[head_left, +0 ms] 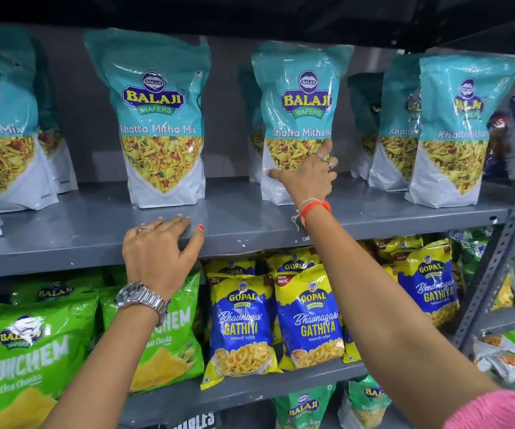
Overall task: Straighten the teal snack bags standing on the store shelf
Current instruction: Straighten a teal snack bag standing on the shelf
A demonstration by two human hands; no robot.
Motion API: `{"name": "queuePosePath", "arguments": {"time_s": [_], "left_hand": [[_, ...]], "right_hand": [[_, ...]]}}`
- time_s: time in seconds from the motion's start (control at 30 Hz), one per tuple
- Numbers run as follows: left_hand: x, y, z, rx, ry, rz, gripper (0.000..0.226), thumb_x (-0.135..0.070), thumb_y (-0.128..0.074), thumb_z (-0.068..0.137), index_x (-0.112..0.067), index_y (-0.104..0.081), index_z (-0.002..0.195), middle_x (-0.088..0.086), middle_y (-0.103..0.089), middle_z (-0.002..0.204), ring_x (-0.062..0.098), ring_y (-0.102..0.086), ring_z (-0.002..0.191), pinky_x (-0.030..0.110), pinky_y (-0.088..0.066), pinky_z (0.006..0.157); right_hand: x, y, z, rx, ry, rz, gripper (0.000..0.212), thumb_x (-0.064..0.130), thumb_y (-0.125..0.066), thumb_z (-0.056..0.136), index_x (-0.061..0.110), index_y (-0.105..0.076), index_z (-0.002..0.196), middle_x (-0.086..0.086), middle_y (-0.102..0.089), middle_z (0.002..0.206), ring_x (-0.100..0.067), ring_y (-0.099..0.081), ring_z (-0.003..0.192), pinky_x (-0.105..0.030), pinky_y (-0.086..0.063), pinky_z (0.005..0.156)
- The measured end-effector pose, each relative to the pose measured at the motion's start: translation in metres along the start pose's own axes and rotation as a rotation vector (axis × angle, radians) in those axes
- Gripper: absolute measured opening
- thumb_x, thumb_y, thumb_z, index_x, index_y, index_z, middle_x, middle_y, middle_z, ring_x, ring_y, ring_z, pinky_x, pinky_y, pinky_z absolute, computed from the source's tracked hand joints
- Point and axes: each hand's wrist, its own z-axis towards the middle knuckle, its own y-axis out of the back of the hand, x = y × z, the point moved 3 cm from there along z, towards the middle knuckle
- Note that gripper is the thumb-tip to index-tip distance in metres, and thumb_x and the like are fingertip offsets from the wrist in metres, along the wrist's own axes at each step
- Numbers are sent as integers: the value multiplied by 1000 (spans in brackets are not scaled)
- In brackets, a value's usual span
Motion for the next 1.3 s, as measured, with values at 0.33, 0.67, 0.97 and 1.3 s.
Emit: {"name": "queuePosePath", "arguments": {"time_s": [0.33, 0.67, 0.97, 1.3], "left_hand": [[-2, -1, -1, -25, 35, 10, 51, -50, -38, 81, -14, -73, 94, 7, -73, 100, 28, -65, 98, 41, -37, 85], [-5, 4, -1, 2, 42, 2, 56, -52, -35, 79, -13, -73, 94, 10, -73, 100, 30, -64, 98, 42, -38, 85], [-4, 4, -1, 25, 46, 7, 59, -54, -33, 77, -14, -73, 96, 9, -72, 102, 29, -64, 100, 43, -40, 86], [-5, 7, -1, 36, 50, 16, 60, -54, -32, 77, -13, -72, 97, 10, -72, 103, 30, -64, 101, 43, -40, 86]], "right_hand": [[-8, 39, -35, -47, 8, -15, 128, 58, -84, 55, 14, -9, 149, -19, -35, 140, -41, -44, 123, -48, -47, 91], [-10, 62, -57, -69, 11, 13, 130, 57, -86, 51, 16, -11, 148, -19, -37, 138, -40, -46, 120, -48, -48, 87], [-13, 72, -65, -69, 19, 14, 131, 58, -85, 51, 15, -8, 149, -17, -36, 139, -40, -45, 122, -49, -49, 86], [-11, 64, -58, -44, 15, -4, 135, 61, -83, 54, 11, -4, 151, -19, -35, 140, -40, -44, 123, -47, -48, 89]]}}
